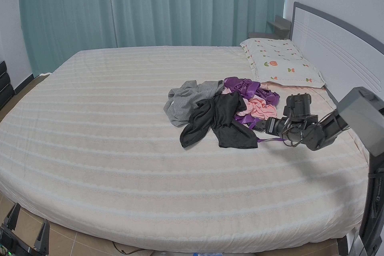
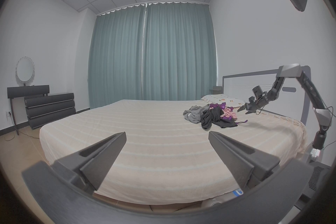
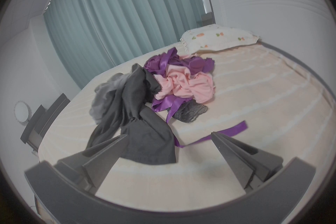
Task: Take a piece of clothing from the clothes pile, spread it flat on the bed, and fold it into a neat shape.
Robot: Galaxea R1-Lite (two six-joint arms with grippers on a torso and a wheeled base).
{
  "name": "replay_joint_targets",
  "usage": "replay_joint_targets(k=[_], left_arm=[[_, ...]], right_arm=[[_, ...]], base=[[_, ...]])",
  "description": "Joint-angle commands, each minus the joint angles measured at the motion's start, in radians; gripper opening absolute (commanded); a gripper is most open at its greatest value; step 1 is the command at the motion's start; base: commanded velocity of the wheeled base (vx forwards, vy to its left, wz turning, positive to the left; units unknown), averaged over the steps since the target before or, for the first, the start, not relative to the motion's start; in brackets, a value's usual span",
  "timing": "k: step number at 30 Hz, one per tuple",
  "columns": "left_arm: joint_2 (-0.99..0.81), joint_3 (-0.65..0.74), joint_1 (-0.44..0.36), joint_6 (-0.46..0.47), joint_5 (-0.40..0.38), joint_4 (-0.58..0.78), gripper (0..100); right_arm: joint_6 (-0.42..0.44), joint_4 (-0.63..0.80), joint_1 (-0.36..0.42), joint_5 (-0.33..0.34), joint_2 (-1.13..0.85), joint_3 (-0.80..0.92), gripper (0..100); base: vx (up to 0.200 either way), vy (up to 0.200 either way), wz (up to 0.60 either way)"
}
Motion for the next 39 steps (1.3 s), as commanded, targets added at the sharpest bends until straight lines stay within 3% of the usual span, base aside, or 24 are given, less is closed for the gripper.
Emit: replay_joint_targets(k=[1,14,20,28,39], left_arm=[[-0.015,0.018,0.000,0.000,-0.001,0.000,100],[-0.015,0.018,0.000,0.000,0.001,0.000,100],[-0.015,0.018,0.000,0.000,0.001,0.000,100],[-0.015,0.018,0.000,0.000,-0.001,0.000,100],[-0.015,0.018,0.000,0.000,0.001,0.000,100]], right_arm=[[0.058,0.060,0.022,-0.017,0.310,-0.260,100],[0.140,0.126,0.039,-0.022,0.318,-0.343,100],[0.145,0.114,0.041,-0.082,0.275,-0.346,100],[0.151,0.117,0.080,-0.106,0.169,-0.248,100],[0.214,0.124,0.114,-0.105,0.210,-0.195,100]], base=[[0.000,0.000,0.00],[0.000,0.000,0.00],[0.000,0.000,0.00],[0.000,0.000,0.00],[0.000,0.000,0.00]])
